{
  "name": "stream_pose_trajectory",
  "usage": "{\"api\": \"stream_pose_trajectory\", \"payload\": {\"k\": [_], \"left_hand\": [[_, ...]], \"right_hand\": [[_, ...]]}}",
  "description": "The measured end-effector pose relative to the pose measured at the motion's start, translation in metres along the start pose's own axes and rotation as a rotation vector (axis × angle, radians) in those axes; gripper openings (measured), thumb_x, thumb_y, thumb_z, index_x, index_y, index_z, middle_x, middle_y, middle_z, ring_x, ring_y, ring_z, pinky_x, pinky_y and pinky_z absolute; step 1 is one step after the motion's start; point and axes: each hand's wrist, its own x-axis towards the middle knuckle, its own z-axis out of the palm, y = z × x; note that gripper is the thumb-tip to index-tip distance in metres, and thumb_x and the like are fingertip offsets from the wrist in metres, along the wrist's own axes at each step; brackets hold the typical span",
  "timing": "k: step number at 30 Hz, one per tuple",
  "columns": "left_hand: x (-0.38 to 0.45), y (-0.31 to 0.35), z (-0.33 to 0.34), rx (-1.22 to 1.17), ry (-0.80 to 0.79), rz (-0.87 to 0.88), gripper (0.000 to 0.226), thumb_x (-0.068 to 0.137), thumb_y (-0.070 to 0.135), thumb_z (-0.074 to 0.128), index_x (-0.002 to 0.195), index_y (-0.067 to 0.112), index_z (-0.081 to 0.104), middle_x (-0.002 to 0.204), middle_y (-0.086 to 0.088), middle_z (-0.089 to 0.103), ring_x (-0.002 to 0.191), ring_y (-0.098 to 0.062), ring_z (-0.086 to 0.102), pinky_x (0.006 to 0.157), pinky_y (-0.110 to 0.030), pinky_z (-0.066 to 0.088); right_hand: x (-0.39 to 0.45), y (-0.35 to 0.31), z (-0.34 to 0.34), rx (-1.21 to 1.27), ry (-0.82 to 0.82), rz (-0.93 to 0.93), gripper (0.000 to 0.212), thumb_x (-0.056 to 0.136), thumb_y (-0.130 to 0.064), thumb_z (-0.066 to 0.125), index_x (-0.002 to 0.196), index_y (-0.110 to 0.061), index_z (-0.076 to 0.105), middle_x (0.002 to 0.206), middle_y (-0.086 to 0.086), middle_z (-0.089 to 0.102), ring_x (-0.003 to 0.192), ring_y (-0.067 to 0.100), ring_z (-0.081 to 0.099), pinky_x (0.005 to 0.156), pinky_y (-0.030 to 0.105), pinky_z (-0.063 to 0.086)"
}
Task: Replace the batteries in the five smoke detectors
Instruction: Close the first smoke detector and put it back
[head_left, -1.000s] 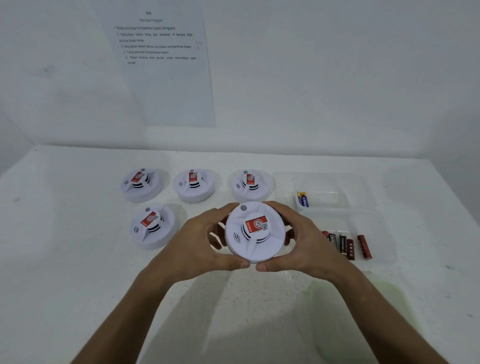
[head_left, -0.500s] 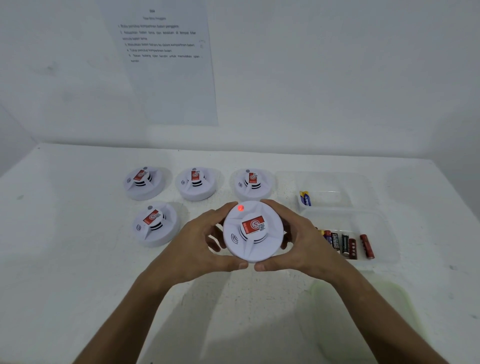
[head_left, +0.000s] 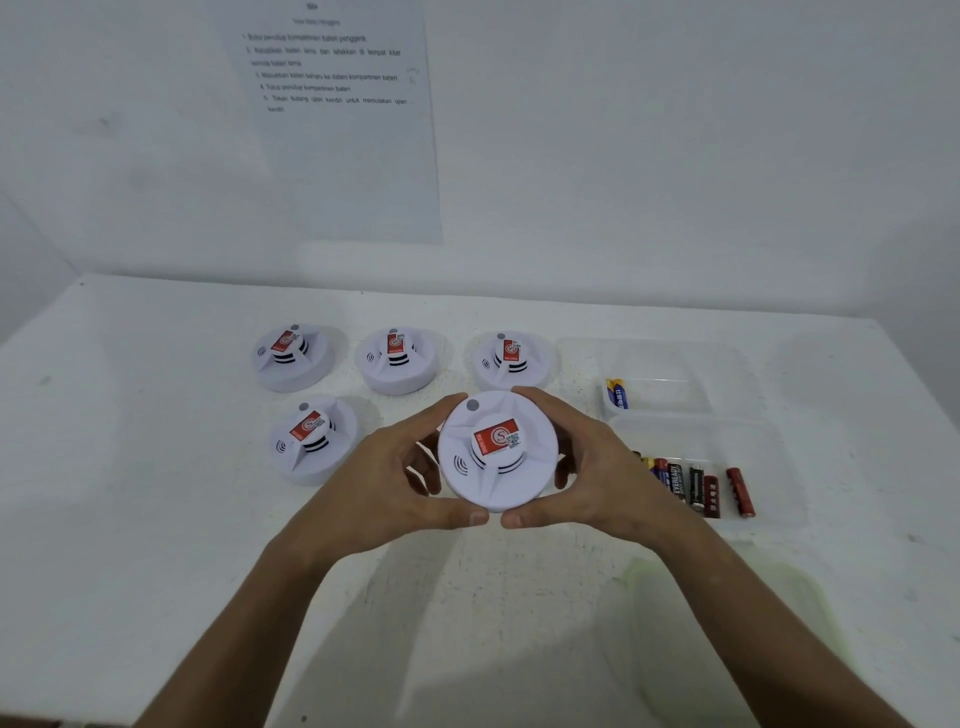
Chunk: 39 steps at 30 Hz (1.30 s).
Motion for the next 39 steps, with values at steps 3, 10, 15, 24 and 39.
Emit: {"api": "stream_pose_trajectory", "payload": {"k": [3, 10, 15, 24, 39], "left_hand": [[-0.001, -0.002, -0.001, 0.008, 0.011, -0.003, 0.084, 0.067, 0.035, 0.085, 0.138, 0.045, 0.04, 0.104, 0.021, 0.064, 0.079, -0.017, 0.061, 0.068, -0.025, 0.058], [-0.002, 0.002, 0.0, -0.017, 0.052, 0.006, 0.079, 0.066, 0.034, 0.084, 0.128, 0.051, 0.04, 0.104, 0.029, 0.062, 0.081, -0.006, 0.061, 0.064, -0.016, 0.052], [-0.003, -0.005, 0.001, -0.011, 0.077, -0.006, 0.083, 0.065, 0.032, 0.086, 0.135, 0.043, 0.043, 0.107, 0.024, 0.064, 0.081, -0.005, 0.061, 0.064, -0.016, 0.052], [0.002, -0.018, -0.002, 0.069, 0.135, -0.031, 0.084, 0.057, 0.048, 0.088, 0.126, 0.062, 0.043, 0.104, 0.02, 0.059, 0.084, -0.012, 0.056, 0.065, -0.018, 0.053], [0.005, -0.023, -0.005, 0.099, 0.132, -0.052, 0.084, 0.06, 0.042, 0.088, 0.128, 0.056, 0.041, 0.105, 0.021, 0.056, 0.088, -0.013, 0.058, 0.067, -0.013, 0.05]], "right_hand": [[0.005, 0.0, 0.002, -0.012, -0.008, 0.006, 0.098, 0.061, -0.016, 0.095, 0.144, -0.029, 0.044, 0.131, -0.013, 0.063, 0.116, 0.012, 0.06, 0.081, 0.023, 0.053], [0.011, 0.003, 0.006, -0.008, -0.017, 0.002, 0.096, 0.063, -0.017, 0.094, 0.144, -0.029, 0.044, 0.134, -0.01, 0.061, 0.122, 0.019, 0.058, 0.096, 0.048, 0.054], [0.014, 0.003, 0.006, 0.015, -0.032, -0.001, 0.095, 0.063, -0.014, 0.094, 0.144, -0.027, 0.045, 0.134, -0.007, 0.062, 0.122, 0.02, 0.058, 0.097, 0.048, 0.053], [0.025, 0.005, 0.009, -0.033, -0.051, 0.005, 0.093, 0.062, -0.017, 0.094, 0.14, -0.033, 0.047, 0.128, -0.015, 0.063, 0.116, 0.012, 0.059, 0.089, 0.024, 0.053], [0.035, 0.015, 0.017, -0.083, -0.019, 0.019, 0.094, 0.057, -0.028, 0.096, 0.137, -0.039, 0.048, 0.129, -0.01, 0.059, 0.113, 0.014, 0.056, 0.085, 0.027, 0.054]]}}
